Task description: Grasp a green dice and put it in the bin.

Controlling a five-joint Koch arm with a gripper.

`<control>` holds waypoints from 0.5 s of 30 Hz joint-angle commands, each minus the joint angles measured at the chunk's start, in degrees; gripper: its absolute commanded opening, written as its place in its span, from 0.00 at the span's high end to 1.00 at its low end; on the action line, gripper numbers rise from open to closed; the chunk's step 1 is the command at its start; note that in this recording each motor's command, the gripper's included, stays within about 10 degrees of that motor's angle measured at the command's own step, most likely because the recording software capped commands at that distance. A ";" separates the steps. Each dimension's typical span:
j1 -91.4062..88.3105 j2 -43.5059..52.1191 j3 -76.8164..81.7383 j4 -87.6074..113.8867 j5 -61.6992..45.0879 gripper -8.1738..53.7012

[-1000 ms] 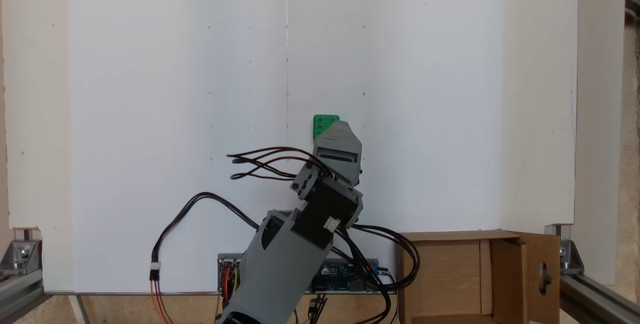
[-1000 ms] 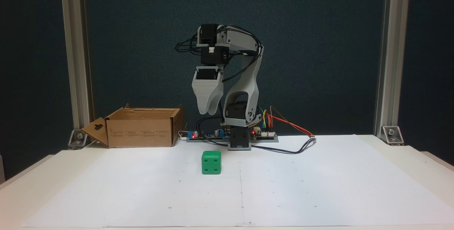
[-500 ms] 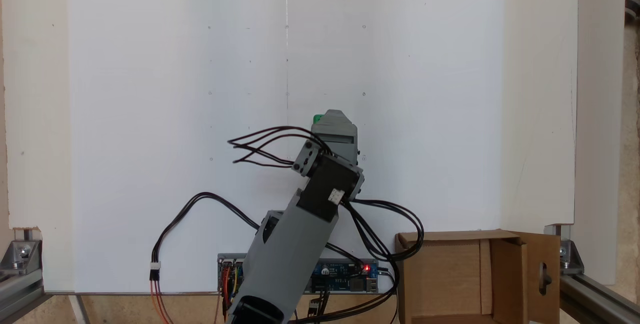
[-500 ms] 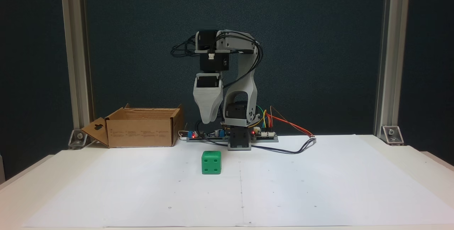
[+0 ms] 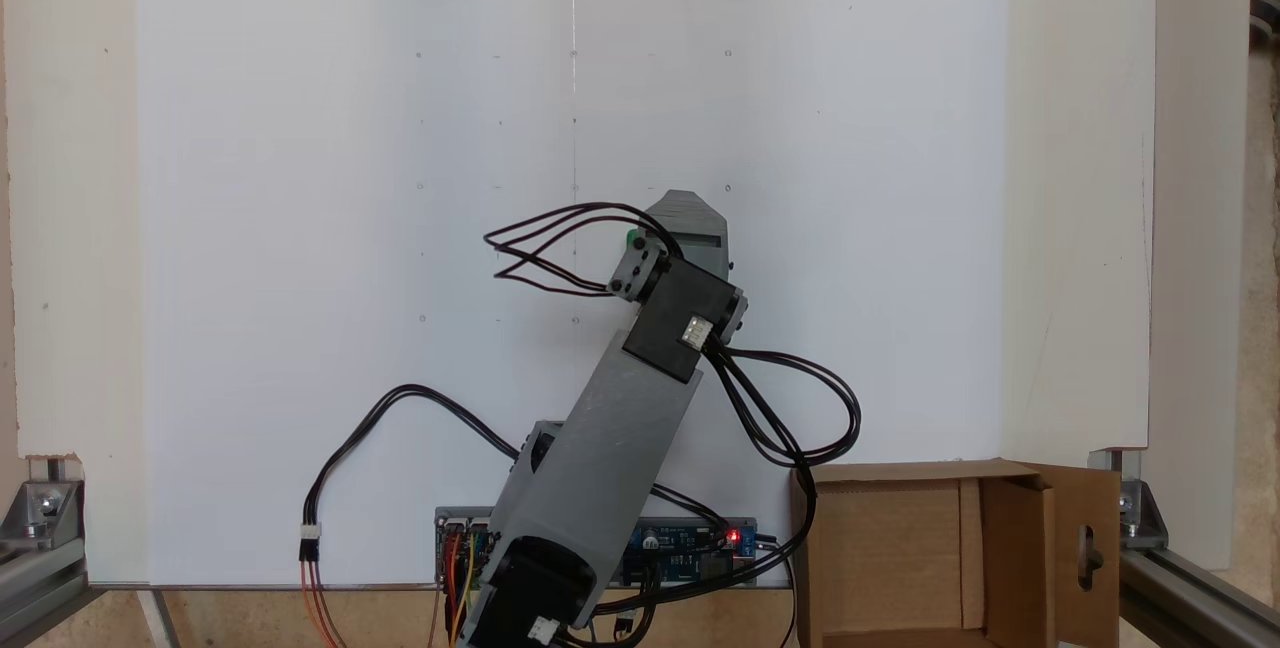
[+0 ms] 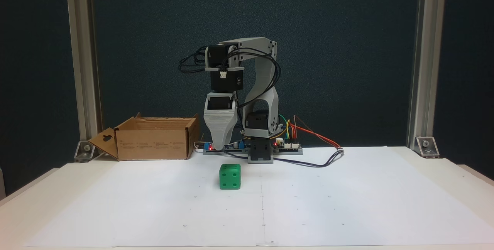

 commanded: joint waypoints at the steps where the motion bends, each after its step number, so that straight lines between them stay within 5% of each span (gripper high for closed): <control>1: 0.00 0.62 -3.78 0.09 -1.14 0.11; 15: -0.70 0.62 1.32 -1.49 1.58 0.11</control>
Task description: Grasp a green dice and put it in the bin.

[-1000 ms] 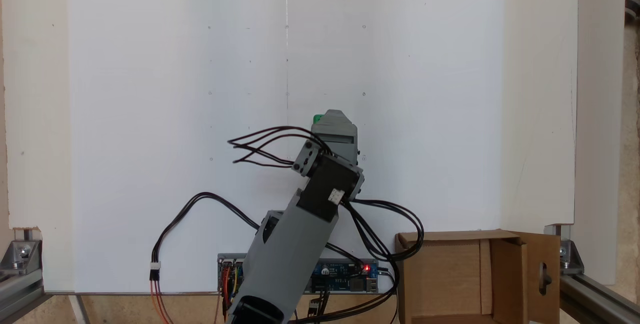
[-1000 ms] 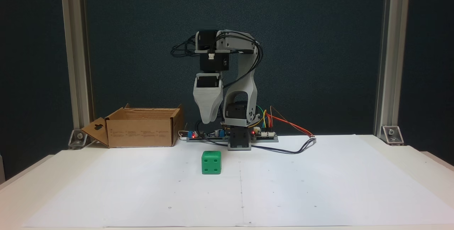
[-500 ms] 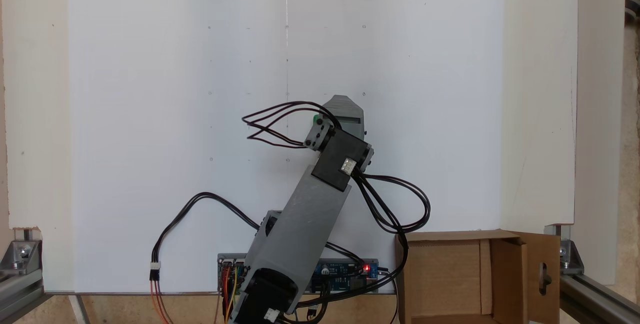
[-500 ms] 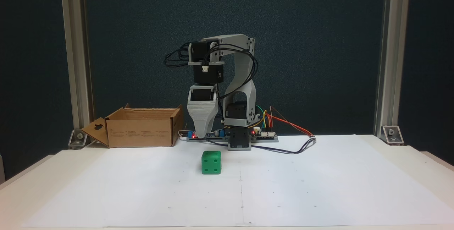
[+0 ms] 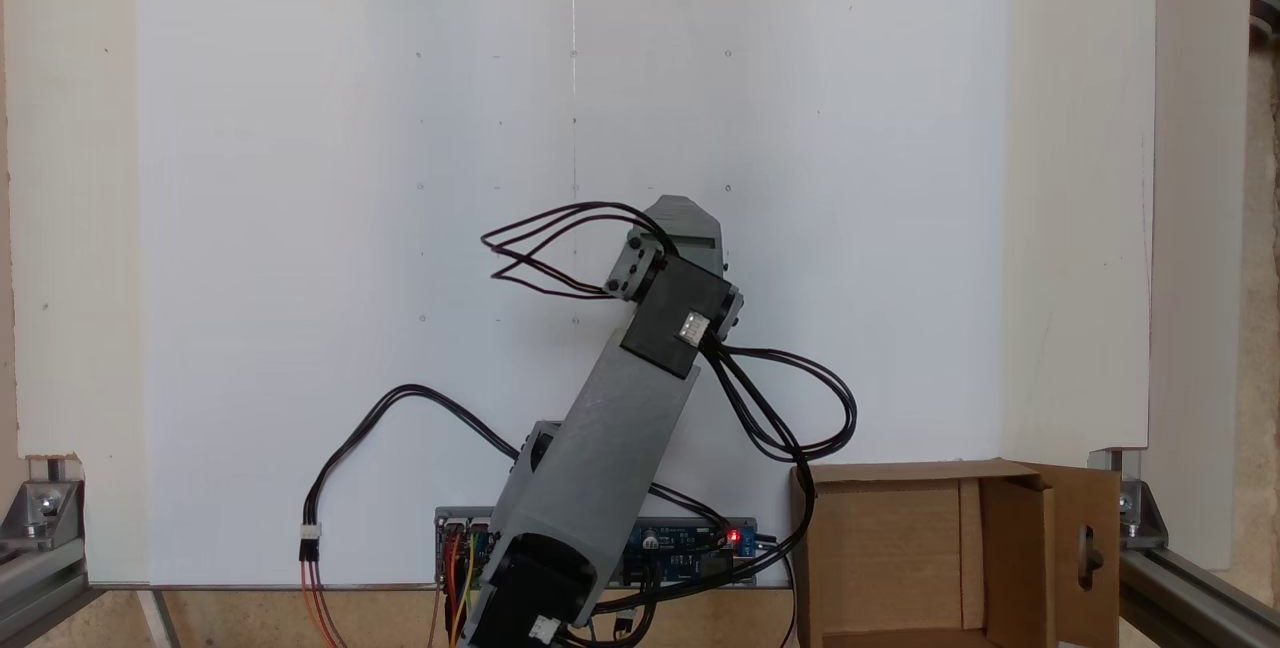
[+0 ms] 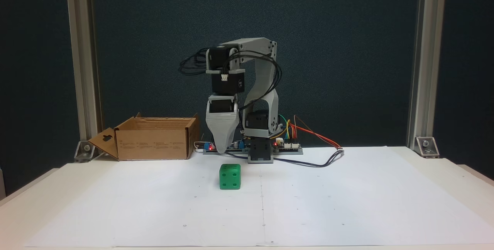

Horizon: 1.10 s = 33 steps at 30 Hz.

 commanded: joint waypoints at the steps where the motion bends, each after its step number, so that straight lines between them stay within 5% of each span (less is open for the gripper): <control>1: 0.00 0.62 -0.18 -1.49 1.41 0.11; 33: -1.93 -4.13 7.65 -12.30 5.63 0.11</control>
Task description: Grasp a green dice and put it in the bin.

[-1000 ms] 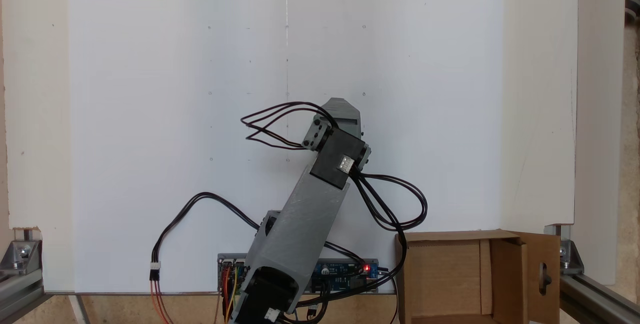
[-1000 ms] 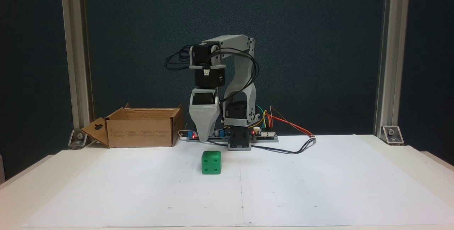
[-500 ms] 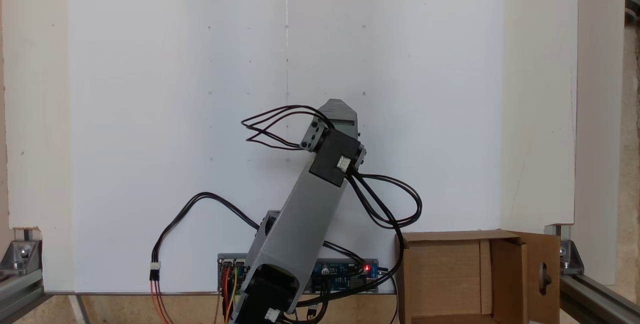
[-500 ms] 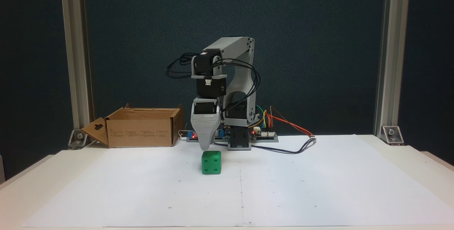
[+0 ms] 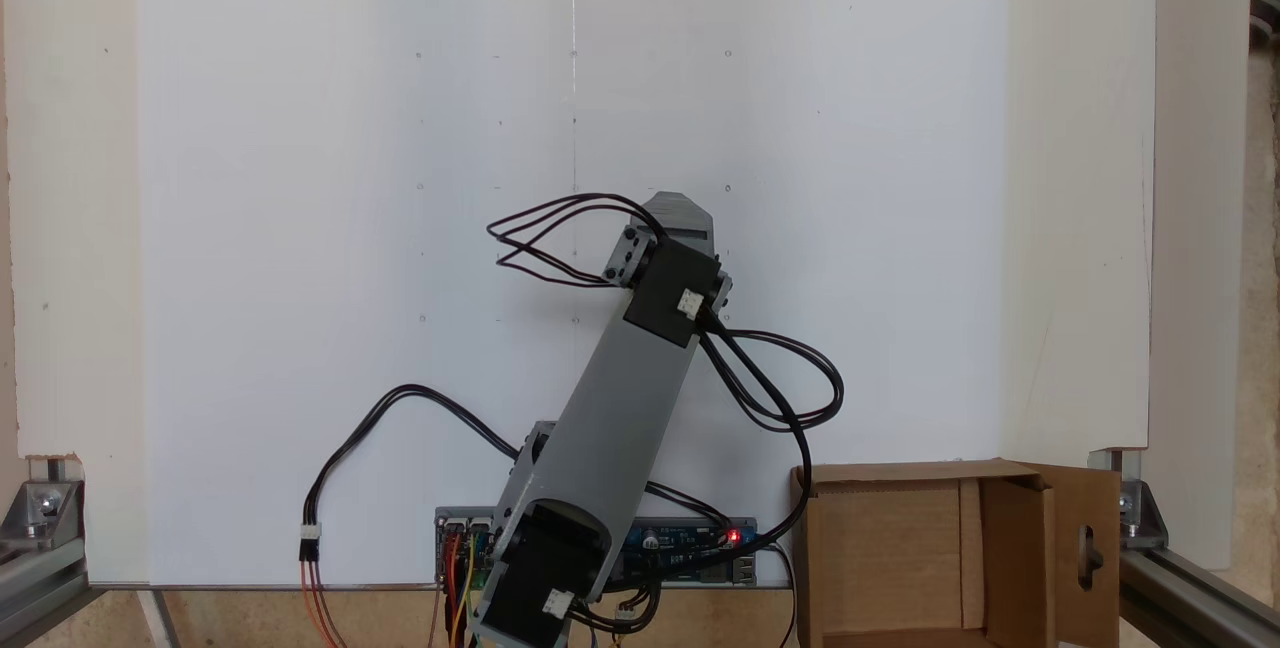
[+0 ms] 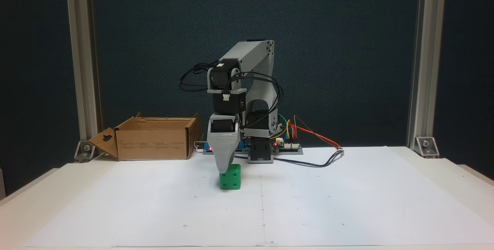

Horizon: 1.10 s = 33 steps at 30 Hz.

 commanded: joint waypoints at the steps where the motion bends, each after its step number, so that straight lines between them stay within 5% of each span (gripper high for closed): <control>1: -0.44 0.09 -0.79 -0.26 3.69 0.11; 33: -2.11 -4.75 2.02 -4.66 6.94 0.15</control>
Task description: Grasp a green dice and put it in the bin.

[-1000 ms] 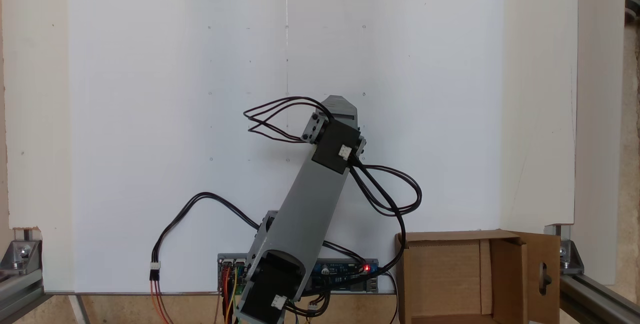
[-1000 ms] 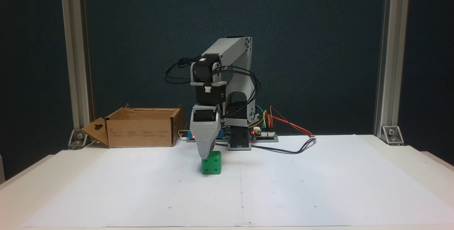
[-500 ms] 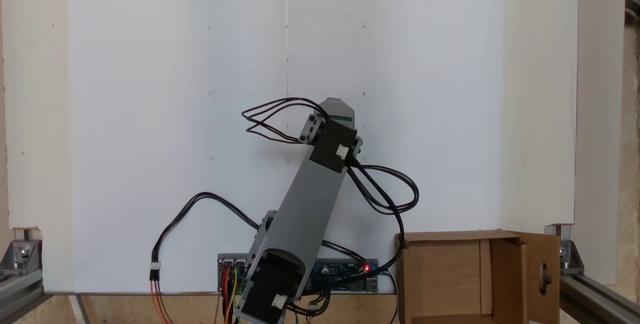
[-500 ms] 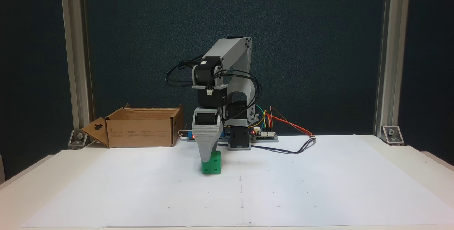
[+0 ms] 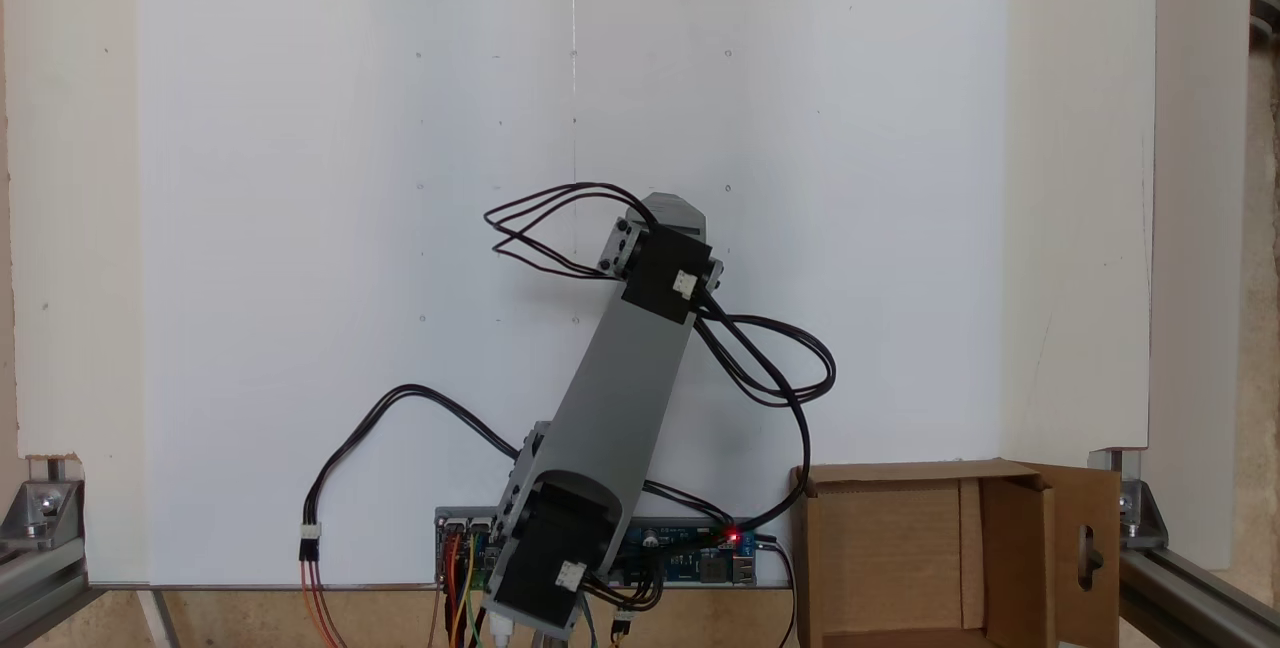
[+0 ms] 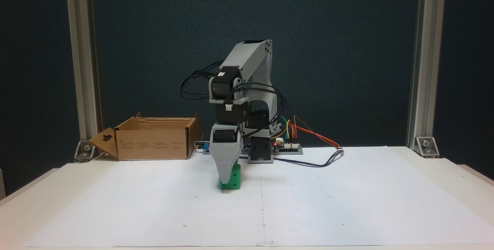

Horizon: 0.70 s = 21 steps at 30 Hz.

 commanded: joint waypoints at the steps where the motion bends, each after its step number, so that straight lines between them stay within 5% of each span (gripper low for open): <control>1: 0.09 -0.26 -0.53 -1.32 2.64 0.15; 21: 0.53 -3.25 -0.44 -3.78 2.55 0.24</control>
